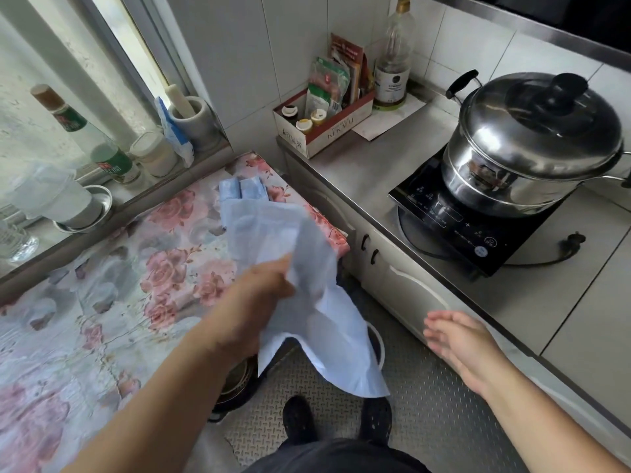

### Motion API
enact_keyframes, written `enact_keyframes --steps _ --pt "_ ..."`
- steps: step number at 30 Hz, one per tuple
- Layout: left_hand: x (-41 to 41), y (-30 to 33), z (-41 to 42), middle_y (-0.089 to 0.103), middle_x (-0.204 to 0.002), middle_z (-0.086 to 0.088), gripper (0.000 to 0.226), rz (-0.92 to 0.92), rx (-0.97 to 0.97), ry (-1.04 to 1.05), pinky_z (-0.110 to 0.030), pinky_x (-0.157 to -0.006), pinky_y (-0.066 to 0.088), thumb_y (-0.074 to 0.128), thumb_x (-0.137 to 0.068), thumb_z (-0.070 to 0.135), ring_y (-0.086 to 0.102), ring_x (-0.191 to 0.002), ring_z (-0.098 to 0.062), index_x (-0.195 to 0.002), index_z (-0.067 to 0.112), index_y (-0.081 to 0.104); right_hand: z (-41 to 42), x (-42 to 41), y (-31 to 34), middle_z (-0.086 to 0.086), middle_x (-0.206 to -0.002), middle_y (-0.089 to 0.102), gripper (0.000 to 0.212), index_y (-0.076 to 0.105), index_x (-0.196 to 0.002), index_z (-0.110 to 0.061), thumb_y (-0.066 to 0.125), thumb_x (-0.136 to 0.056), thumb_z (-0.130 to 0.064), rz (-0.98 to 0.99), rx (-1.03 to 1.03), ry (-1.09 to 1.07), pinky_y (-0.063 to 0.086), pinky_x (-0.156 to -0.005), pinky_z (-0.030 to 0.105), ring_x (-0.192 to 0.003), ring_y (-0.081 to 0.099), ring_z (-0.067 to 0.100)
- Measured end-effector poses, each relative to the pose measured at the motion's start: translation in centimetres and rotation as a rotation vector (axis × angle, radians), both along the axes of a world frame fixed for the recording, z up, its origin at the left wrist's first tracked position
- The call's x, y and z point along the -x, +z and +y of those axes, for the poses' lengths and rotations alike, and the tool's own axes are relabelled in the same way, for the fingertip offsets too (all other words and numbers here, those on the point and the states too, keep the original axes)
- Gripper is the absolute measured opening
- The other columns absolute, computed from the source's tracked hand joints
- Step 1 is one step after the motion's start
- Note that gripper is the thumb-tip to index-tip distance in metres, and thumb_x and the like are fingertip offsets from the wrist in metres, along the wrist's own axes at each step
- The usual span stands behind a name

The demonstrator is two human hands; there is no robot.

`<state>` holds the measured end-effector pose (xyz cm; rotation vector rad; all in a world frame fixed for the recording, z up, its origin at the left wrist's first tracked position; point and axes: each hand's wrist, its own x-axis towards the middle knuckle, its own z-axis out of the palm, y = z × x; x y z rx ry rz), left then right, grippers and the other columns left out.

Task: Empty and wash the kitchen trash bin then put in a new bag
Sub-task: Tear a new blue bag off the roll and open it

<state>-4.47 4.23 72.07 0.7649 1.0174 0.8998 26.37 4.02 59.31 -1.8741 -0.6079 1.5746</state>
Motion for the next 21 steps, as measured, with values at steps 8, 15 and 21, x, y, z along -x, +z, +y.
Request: enact_keyframes --steps 8,15,21 --pt "-7.0 -3.9 -1.9 0.073 -0.094 -0.02 0.024 0.656 -0.411 -0.534 -0.018 -0.103 0.039 0.055 -0.074 0.015 0.051 -0.121 0.007 -0.058 -0.003 0.057 3.0 6.6 10.0 0.007 -0.073 0.063 0.058 0.059 -0.088 -0.009 0.078 -0.071 -0.06 0.118 -0.169 0.449 0.06 -0.066 0.039 -0.068 0.065 0.02" --pt "-8.4 -7.4 -3.9 0.066 -0.12 -0.013 0.023 1.125 -0.622 -0.622 -0.031 -0.068 0.042 0.053 -0.085 0.021 0.064 -0.104 -0.028 -0.068 0.007 0.061 0.7 6.8 6.0 0.012 -0.06 0.06 0.014 0.058 -0.068 -0.008 0.06 -0.081 -0.012 -0.289 -0.007 0.611 0.05 -0.055 0.035 -0.057 0.054 0.02" --pt "-8.7 -9.4 -5.5 0.065 -0.126 -0.01 0.026 0.952 -0.393 -0.67 -0.017 -0.08 0.037 0.054 -0.091 0.031 0.05 -0.133 -0.009 -0.073 0.012 0.057 -0.4 5.4 2.9 0.016 -0.068 0.047 0.018 0.058 -0.07 -0.006 0.053 -0.086 0.001 -0.185 0.066 0.341 0.037 -0.046 0.027 -0.06 0.045 0.021"
